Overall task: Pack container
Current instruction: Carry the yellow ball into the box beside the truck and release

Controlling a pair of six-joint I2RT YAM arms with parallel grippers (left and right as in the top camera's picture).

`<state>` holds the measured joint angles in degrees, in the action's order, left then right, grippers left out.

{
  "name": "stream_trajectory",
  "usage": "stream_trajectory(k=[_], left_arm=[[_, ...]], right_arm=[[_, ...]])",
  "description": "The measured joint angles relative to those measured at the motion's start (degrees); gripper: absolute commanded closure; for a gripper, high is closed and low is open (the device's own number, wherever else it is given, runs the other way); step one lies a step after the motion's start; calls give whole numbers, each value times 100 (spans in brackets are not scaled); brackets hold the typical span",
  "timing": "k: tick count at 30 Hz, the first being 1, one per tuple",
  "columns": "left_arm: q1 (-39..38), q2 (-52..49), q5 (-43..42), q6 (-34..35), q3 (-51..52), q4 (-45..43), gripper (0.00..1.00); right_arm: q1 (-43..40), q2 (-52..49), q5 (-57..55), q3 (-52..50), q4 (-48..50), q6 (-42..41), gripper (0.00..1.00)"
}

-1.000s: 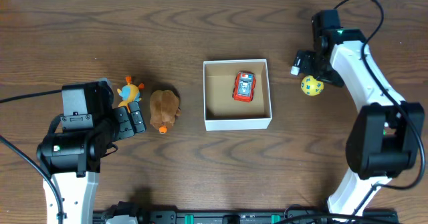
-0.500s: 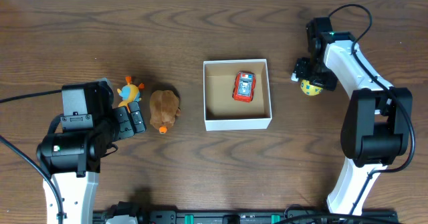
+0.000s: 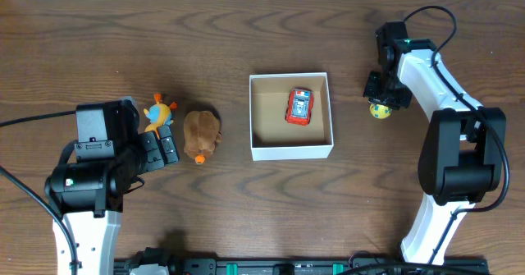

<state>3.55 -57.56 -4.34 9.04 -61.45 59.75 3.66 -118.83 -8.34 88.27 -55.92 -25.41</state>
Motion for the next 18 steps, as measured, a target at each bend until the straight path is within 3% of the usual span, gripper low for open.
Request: stream_trajectory(k=[9, 18], left_arm=[[0, 0, 0, 0, 0, 4, 2], [0, 0, 0, 0, 2, 7, 2]], right_arm=[[111, 348, -9, 197, -448, 247, 99], [1410, 2197, -22, 774, -297, 592, 99]])
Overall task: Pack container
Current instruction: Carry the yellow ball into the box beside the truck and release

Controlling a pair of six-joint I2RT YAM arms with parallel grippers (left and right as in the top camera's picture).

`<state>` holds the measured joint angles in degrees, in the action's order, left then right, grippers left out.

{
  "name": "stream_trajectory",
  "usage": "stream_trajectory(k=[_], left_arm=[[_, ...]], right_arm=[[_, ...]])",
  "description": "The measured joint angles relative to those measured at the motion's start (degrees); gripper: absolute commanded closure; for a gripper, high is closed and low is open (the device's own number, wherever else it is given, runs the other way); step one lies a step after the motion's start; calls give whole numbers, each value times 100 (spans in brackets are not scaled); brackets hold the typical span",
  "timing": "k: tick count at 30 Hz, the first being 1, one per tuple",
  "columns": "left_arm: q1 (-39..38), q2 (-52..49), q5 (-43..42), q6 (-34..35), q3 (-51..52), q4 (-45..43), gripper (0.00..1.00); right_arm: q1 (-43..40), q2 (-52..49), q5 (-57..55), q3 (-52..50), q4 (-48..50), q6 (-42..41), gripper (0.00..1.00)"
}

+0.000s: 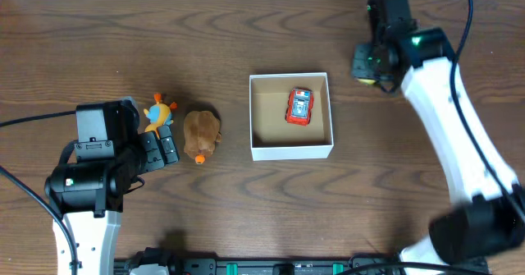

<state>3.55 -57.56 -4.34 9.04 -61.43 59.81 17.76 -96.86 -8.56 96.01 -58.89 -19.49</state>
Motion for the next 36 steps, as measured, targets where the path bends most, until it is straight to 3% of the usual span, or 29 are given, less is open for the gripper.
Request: stream_trajectory(k=[7, 17, 21, 22, 23, 27, 36], left_arm=[[0, 0, 0, 0, -2, -2, 2], [0, 0, 2, 0, -2, -2, 2], [0, 0, 2, 0, 0, -2, 2], [0, 0, 2, 0, -2, -2, 2], [0, 0, 2, 0, -2, -2, 2], [0, 0, 2, 0, 0, 0, 2], [0, 0, 0, 0, 0, 0, 2]], right_arm=[[1379, -120, 31, 24, 350, 70, 99], [1722, -1325, 203, -20, 844, 92, 96], [1722, -1663, 343, -33, 933, 149, 86], [1722, -1727, 372, -37, 960, 168, 79], [1722, -1792, 400, -50, 984, 188, 65], [1722, -1838, 448, -61, 1012, 245, 38], [1722, -1838, 472, -61, 1091, 352, 31]])
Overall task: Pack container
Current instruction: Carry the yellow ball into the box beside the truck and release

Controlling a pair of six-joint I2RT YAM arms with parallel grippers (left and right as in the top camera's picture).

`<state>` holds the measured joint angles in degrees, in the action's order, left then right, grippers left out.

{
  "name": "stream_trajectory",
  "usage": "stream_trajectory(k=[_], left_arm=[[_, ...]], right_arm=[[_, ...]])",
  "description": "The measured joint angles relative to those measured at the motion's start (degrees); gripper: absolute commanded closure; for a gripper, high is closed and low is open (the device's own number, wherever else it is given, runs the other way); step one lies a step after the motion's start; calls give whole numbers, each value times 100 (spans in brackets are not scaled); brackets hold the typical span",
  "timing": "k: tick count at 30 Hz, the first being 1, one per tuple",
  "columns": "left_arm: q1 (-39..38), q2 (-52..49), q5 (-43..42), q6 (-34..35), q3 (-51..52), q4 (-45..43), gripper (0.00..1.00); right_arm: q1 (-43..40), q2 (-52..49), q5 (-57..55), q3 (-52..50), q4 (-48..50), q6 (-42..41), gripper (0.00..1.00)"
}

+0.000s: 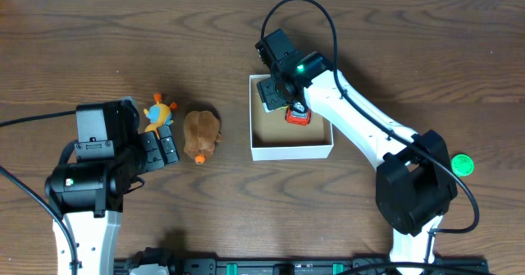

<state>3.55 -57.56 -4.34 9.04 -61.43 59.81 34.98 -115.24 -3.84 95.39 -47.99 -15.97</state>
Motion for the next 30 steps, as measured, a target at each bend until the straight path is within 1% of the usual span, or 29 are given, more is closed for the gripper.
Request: stream_trajectory(k=[1, 4, 11, 22, 26, 28, 30], left_arm=[[0, 0, 2, 0, -2, -2, 2], [0, 0, 2, 0, -2, 0, 2], [0, 0, 0, 0, -2, 0, 2], [0, 0, 0, 0, 0, 0, 2], [0, 0, 0, 0, -2, 0, 2], [0, 0, 2, 0, 0, 0, 2], [-2, 0, 2, 2, -2, 2, 2]], right_arm=[[0, 0, 2, 0, 31, 9, 29], [0, 0, 2, 0, 81, 17, 28], [0, 0, 2, 0, 138, 96, 22], [0, 0, -72, 0, 136, 120, 23], [-4, 63, -321, 2, 63, 111, 18], [-55, 247, -422, 2, 31, 22, 2], [-219, 632, -490, 2, -39, -111, 1]])
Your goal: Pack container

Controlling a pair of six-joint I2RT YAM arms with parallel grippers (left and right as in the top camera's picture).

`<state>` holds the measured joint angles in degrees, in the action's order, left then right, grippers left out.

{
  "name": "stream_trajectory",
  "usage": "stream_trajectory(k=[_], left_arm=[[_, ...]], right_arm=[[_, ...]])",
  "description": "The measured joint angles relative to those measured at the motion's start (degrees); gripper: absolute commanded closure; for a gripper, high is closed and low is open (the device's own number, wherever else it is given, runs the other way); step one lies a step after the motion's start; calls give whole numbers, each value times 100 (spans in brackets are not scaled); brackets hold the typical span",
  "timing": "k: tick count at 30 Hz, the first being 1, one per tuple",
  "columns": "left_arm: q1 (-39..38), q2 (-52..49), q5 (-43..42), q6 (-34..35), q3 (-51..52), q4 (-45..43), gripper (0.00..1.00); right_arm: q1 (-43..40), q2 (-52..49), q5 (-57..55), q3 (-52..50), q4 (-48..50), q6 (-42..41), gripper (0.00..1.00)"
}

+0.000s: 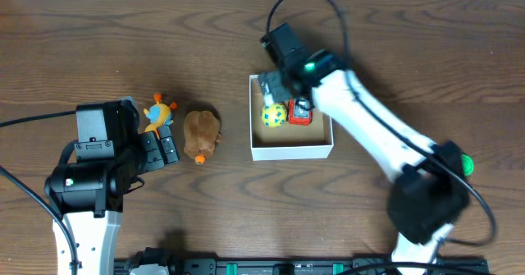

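A white open box (291, 152) stands mid-table. Inside it lie a red toy car (300, 111) at the right and a yellow ball-like toy (273, 115) at the left. My right gripper (268, 85) hovers over the box's far left corner, just beyond the yellow toy, open and blurred by motion. A brown plush (201, 133) and a small orange-and-blue toy (158, 111) lie on the table left of the box. My left gripper (161, 149) rests open beside them, its fingers next to the plush and holding nothing.
The right arm (369, 131) stretches diagonally from the lower right across the box's right side. The left arm's body (94, 168) fills the lower left. Dark wood table (246, 217) lies all around.
The yellow toy, hidden under my right gripper over the box before, now lies free in the box's left half. The gripper has let it go and sits slightly farther back.
My right gripper was down at the yellow toy on the table far right of the box. Then it was raised near the far edge with the toy. Then it hung over the box, and now the toy lies inside beside the car. The left arm stayed still.
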<state>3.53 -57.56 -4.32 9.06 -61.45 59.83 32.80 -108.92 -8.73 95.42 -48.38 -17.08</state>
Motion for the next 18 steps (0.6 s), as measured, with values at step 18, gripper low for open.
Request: stream_trajectory(k=[18], left_arm=[[-826, -2522, -116, 48, -994, 234, 2]], right_arm=[[-3115, 1178, 516, -118, -1766, -332, 1]])
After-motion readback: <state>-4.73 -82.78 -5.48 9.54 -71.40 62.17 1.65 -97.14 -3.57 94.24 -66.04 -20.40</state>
